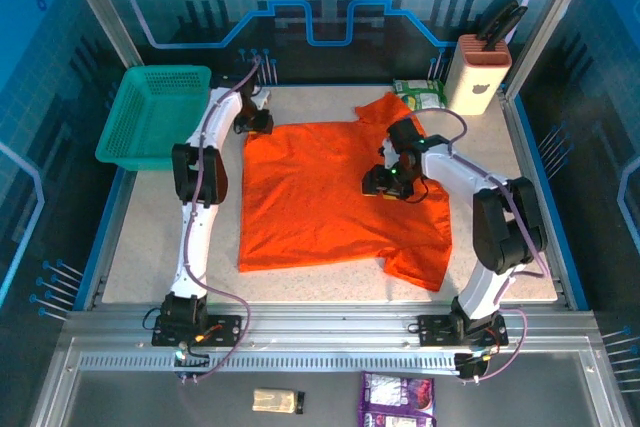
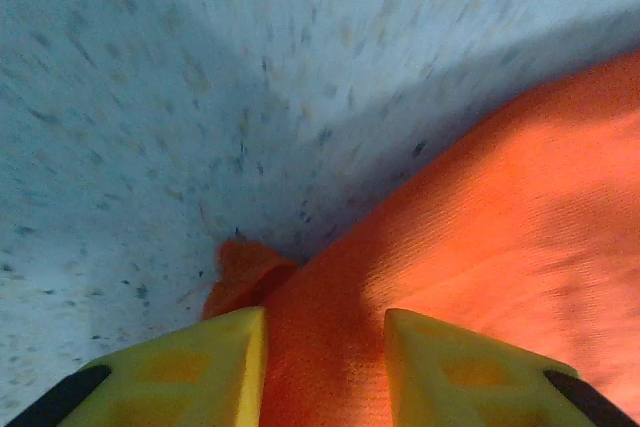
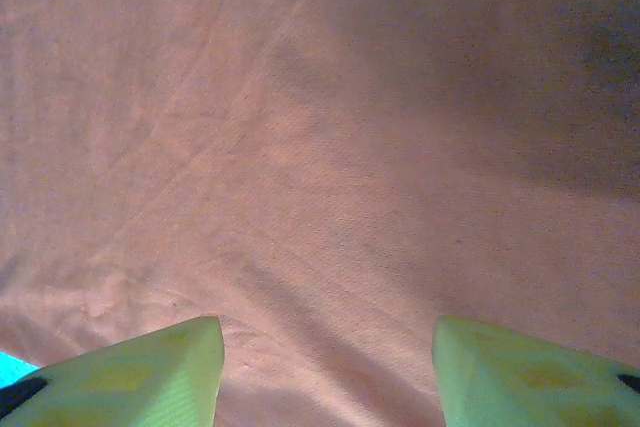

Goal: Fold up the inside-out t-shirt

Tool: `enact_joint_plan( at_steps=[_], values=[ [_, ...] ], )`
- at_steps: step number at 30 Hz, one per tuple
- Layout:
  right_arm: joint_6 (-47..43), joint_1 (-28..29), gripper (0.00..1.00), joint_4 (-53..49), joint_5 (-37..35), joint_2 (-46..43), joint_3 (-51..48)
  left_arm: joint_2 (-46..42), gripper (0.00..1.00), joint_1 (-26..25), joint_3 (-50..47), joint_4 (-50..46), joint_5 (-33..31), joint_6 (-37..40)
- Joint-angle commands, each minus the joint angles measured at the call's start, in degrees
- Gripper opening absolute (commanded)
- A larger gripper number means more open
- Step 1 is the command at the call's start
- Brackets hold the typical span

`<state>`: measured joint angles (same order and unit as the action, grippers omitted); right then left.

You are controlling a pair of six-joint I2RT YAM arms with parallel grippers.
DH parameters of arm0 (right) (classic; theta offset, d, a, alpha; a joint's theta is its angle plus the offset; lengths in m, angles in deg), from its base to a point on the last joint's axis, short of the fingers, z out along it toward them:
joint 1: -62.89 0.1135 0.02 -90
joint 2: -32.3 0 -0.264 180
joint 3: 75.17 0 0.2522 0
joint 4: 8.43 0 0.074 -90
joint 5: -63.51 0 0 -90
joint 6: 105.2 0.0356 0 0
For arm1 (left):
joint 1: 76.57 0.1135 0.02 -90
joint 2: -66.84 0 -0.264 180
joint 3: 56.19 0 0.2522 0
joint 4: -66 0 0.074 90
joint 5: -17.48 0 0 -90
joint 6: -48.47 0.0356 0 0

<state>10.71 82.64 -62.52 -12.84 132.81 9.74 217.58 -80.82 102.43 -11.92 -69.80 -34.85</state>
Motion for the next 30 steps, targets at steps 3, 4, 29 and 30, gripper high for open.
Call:
enact_joint_plan(
  at_steps=[3,4,29,30],
  values=[
    [1.6,4.5,0.58,-2.7,-1.0,2.8,3.6,-0.7,0.36,0.0,-1.5,1.2,-5.0,4.7],
    [1.8,5.3,0.58,-2.6,-0.9,3.3,4.0,-0.6,0.36,0.0,-1.7,1.6,-5.8,4.6],
    [3.3,15.5,0.48,0.4,3.0,14.4,3.3,-2.1,0.46,0.8,-3.5,7.4,-11.5,4.5],
    [3.2,15.5,0.47,0.2,2.8,14.2,2.5,-2.0,0.46,0.9,-3.5,7.3,-11.1,4.8]
  ],
)
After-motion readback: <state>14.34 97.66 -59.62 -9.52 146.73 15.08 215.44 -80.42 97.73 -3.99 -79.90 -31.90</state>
